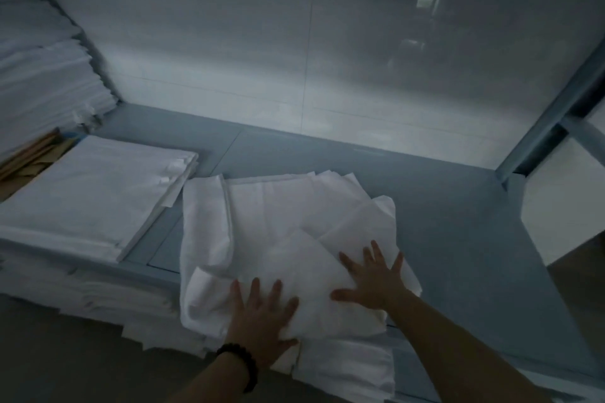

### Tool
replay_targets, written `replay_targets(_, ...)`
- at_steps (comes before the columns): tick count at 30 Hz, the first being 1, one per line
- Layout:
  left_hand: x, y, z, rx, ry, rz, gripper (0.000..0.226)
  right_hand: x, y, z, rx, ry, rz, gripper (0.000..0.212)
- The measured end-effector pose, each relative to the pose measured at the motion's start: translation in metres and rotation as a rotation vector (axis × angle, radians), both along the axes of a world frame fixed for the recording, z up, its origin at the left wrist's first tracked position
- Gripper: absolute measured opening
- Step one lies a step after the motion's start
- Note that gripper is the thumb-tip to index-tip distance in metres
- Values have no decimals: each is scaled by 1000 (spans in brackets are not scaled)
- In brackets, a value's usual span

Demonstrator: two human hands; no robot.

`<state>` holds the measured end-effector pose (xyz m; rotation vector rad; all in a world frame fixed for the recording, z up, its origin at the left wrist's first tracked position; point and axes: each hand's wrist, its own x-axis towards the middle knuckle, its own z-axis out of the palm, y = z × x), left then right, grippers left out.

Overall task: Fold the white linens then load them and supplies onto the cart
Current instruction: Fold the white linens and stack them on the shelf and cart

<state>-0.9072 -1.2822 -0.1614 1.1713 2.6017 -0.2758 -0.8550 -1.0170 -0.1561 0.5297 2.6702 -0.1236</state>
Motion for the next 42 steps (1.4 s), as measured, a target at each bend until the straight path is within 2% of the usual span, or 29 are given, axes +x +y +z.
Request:
replay_targets(5, -28, 15, -1, -14, 34, -56, 70, 9, 3, -2, 31, -3, -32, 116)
replay_targets(16, -66, 63, 14, -143, 180, -393, 69, 32, 6, -17, 66, 48, -189, 109)
replay_targets(24, -93, 121, 16, -106, 207, -336, 60, 46, 19, -21, 52, 57, -437, 109)
replay_targets(31, -117, 186, 4, 14, 265, -289, 48, 18, 82, -16, 14, 116, -527, 104)
replay_targets(35, -117, 194, -4, 128, 267, -257, 48, 1, 94, -12, -18, 219, -569, 87)
replay_targets(37, -116, 184, -3, 189, 273, -312, 56, -14, 87, -10, -74, 312, -628, 74)
replay_targets(40, -114, 170, 2, 296, 232, -335, 93, -36, 78, -4, -186, 427, -763, 56)
replay_targets(42, -114, 170, 5, 391, 216, -327, 103, -41, 72, 1, -185, 542, -797, 40)
